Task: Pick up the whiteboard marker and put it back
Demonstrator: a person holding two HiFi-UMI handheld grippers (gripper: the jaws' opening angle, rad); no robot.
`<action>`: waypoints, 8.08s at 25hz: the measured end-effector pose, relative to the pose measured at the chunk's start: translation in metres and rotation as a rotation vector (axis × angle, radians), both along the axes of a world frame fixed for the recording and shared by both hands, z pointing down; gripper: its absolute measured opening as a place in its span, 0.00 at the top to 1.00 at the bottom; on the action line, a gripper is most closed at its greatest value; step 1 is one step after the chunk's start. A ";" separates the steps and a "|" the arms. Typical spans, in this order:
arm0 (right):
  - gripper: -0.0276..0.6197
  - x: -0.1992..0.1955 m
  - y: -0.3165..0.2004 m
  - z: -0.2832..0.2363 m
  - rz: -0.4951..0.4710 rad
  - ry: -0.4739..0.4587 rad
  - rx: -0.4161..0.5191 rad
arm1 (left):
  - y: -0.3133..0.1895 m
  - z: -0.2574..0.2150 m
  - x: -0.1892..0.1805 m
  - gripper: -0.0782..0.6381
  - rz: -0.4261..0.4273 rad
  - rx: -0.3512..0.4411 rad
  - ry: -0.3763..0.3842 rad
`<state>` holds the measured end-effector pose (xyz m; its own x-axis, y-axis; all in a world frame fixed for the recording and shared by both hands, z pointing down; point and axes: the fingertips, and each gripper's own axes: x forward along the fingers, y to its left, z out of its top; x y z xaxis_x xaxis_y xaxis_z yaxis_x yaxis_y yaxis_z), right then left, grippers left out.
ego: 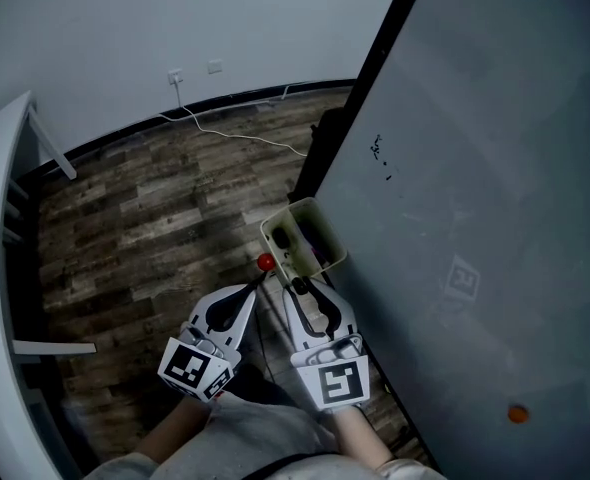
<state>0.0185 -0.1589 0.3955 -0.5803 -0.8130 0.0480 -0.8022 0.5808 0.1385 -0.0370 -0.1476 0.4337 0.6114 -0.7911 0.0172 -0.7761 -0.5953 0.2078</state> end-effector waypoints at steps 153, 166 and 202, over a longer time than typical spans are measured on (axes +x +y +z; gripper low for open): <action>0.84 -0.002 -0.029 -0.112 -0.042 -0.047 0.023 | -0.078 -0.043 -0.009 0.87 0.135 0.068 0.001; 0.84 -0.006 -0.034 -0.075 -0.041 0.009 0.000 | -0.075 -0.027 -0.003 0.87 0.141 0.024 -0.016; 0.84 -0.009 -0.024 0.007 -0.045 0.245 -0.132 | -0.058 0.005 -0.008 0.87 0.101 -0.064 -0.006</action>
<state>0.0096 -0.1824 0.4021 -0.5736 -0.7642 0.2949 -0.7274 0.6407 0.2456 -0.0455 -0.2053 0.4388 0.6879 -0.7225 0.0696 -0.7141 -0.6565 0.2431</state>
